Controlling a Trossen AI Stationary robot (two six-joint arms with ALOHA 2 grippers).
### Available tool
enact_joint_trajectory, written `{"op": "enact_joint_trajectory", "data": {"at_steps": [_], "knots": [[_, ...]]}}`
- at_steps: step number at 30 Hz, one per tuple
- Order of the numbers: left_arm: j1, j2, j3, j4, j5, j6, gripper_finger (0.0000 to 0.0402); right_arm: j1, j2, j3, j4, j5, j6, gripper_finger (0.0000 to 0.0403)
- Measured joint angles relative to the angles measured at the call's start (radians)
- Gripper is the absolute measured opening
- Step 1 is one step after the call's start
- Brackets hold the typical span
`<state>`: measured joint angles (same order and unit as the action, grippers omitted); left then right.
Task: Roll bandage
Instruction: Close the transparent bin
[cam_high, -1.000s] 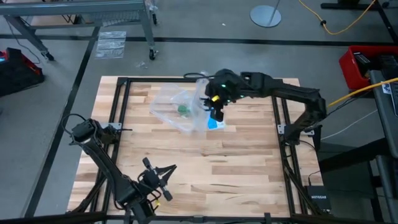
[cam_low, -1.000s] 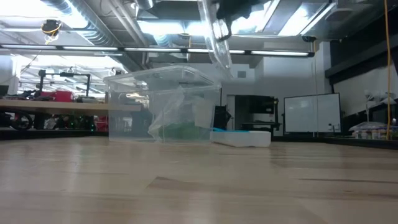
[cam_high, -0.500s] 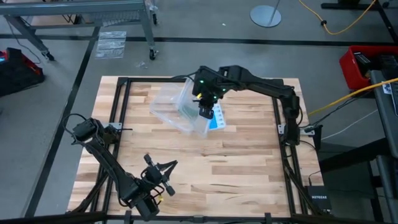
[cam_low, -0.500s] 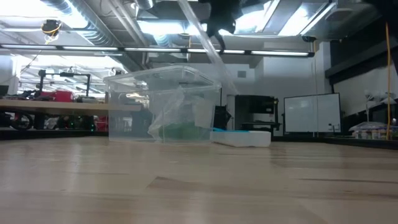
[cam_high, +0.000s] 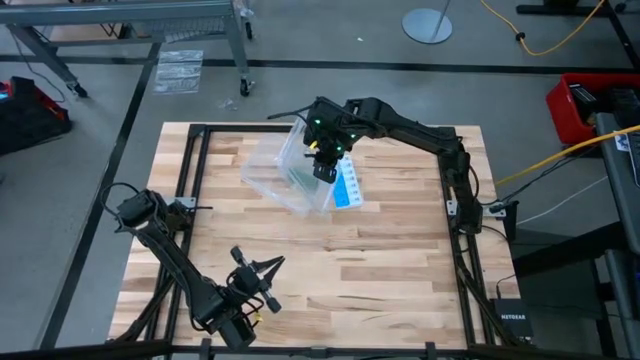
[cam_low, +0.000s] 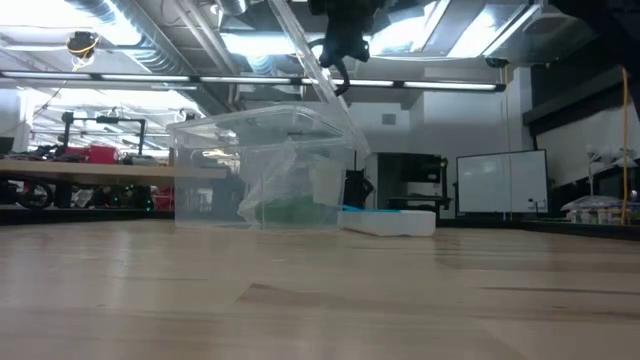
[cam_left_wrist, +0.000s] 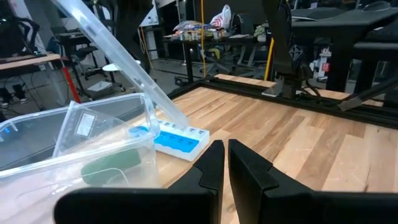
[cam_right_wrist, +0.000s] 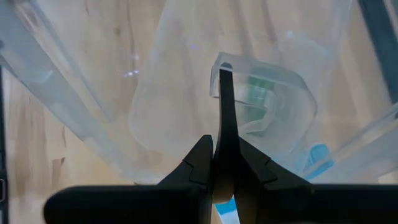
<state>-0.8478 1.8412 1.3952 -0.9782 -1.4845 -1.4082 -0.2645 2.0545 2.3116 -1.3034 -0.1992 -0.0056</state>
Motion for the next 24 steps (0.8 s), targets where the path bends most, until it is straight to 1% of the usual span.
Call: {"op": "enact_joint_trajectory", "data": {"at_steps": [3,6,14,18,24], "knots": [[0.000,0.000,0.000,-0.020,0.000,-0.005,0.0015,-0.008,0.007,0.000,0.014,-0.035,0.000,0.0037],[0.009,0.000,0.000,-0.052,0.000,-0.025,0.0015,-0.013,0.006,0.000,0.042,-0.040,0.000,0.0037],[0.069,0.000,0.000,-0.238,0.000,-0.180,0.0015,-0.011,0.006,0.000,0.122,-0.048,-0.001,0.0037],[0.103,0.000,0.000,-0.285,0.031,-0.178,0.0015,-0.012,0.006,0.000,0.172,-0.019,-0.028,0.0037],[0.161,0.000,0.000,-0.288,0.044,-0.167,0.0015,-0.025,0.006,0.000,0.207,0.014,-0.041,0.0037]]}}
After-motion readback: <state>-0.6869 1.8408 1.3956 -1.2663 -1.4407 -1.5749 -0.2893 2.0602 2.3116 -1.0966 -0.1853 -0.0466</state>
